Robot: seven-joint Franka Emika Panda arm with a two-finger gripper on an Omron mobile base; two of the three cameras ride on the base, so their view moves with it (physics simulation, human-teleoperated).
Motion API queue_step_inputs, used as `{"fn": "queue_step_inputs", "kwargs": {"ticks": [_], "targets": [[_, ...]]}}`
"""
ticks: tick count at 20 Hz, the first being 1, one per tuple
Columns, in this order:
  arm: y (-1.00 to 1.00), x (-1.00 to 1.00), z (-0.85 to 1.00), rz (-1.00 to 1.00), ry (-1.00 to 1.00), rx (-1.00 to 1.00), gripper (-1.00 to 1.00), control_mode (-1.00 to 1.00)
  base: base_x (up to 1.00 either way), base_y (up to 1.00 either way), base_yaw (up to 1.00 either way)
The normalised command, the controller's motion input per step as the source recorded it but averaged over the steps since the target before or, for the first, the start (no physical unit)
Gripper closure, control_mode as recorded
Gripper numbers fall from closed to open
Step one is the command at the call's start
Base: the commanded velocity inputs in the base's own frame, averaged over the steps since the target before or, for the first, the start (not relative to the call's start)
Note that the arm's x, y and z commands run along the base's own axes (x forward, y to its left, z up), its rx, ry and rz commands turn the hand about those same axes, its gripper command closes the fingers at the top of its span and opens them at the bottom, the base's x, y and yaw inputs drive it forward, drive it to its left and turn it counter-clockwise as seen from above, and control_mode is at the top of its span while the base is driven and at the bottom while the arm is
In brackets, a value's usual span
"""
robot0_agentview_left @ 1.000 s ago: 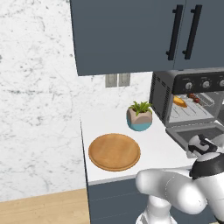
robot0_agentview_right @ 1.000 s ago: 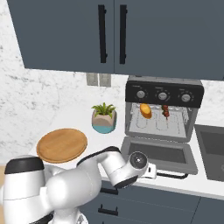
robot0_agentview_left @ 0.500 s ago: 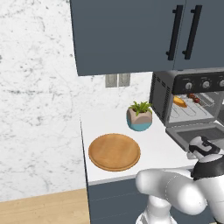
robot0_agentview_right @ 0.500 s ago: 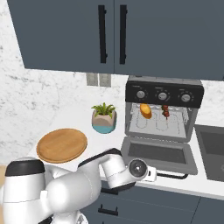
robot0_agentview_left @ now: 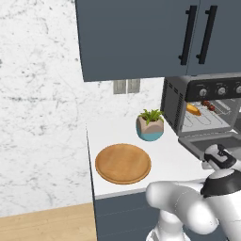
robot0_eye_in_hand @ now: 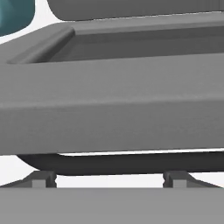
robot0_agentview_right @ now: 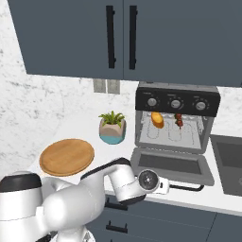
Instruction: Pick up the kebab skewer and baguette bread, and place them inside the toaster oven. Close the toaster oven door and start by setting the timer.
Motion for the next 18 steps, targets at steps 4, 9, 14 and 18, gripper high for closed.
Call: {"fn": "queue_step_inputs", "kwargs": {"ticks": [4, 9, 14, 18], "targets": [[0.00, 0.32, 0.53, 0.00, 0.00, 0.00, -1.00, -1.00, 0.00, 0.00, 0.00], [0.00, 0.41, 0.53, 0.00, 0.00, 0.00, -1.00, -1.00, 0.00, 0.00, 0.00], [0.00, 0.45, 0.49, 0.00, 0.00, 0.00, -1.00, -1.00, 0.00, 0.00, 0.00], [0.00, 0.61, 0.51, 0.00, 0.01, 0.00, -1.00, -1.00, 0.00, 0.00, 0.00]]}}
